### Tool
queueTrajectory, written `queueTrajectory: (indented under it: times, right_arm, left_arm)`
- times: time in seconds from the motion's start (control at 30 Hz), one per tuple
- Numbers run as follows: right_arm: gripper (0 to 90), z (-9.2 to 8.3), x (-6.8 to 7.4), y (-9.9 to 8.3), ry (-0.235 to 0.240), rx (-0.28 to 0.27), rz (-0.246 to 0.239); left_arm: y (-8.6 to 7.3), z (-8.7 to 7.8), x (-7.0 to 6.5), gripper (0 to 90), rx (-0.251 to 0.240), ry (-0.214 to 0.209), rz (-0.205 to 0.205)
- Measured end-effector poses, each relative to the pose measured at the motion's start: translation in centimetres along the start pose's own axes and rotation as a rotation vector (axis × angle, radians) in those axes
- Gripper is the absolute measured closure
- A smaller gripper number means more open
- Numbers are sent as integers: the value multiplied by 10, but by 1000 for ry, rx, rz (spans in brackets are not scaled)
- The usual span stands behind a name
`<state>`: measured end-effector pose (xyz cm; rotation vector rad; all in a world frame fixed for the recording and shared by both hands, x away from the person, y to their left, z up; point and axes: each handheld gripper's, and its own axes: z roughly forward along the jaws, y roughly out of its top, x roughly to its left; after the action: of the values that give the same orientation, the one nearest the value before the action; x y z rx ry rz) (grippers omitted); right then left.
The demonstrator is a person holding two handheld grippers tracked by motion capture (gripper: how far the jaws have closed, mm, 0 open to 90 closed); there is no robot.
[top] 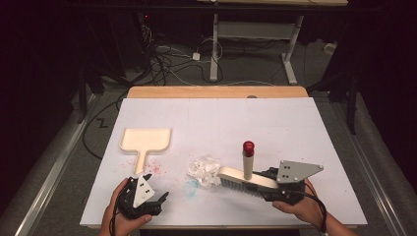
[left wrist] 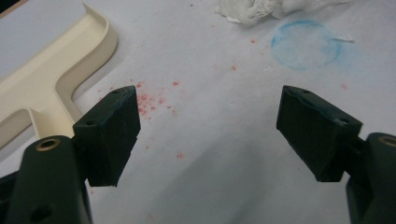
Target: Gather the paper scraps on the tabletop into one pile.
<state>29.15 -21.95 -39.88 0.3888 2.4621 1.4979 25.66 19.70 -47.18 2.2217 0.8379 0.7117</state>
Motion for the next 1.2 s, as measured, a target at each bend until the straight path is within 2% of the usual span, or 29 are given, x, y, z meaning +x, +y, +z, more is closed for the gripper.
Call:
queueTrajectory:
  times: [0.13,0.2,0.3,0.33,0.4,0.47,0.57,0.67,0.83,0.87,1.0,1.07,1.2]
  right_arm:
    - [676,-17,-4,-15,-26,58,39]
    - [676,-26,-8,-23,-34,86,78]
    - [676,-40,-18,-33,-48,126,161]
    - [676,-43,-23,-37,-47,152,193]
    - [676,-49,-34,-43,-66,170,253]
    - [676,-52,-47,-48,-53,195,325]
    - [675,-51,-61,-52,-64,216,388]
    - [661,-47,-73,-53,-58,249,420]
    - [586,-31,-95,-51,-92,322,442]
    - [564,-28,-99,-51,-98,344,424]
    - [447,-20,-115,-45,-146,400,401]
    - [433,-19,-123,-44,-124,419,397]
    - [361,-14,-134,-43,-118,447,386]
  left_arm:
    - [0,2,0,206,8,-2,2]
    - [1,2,0,206,8,-4,3]
    - [1,3,-1,206,10,-7,6]
    - [1,3,-1,206,12,-5,7]
    - [2,4,-1,206,13,-8,7]
    - [3,6,-2,206,16,-9,11]
    - [4,7,-3,206,18,-13,19]
    - [4,9,-2,206,22,-16,17]
    - [4,10,-2,206,26,-21,21]
    - [4,10,-2,206,32,-27,10]
    - [5,11,-2,206,30,-30,8]
    - [5,11,-1,206,27,-27,23]
    - [4,15,0,209,45,-39,13]
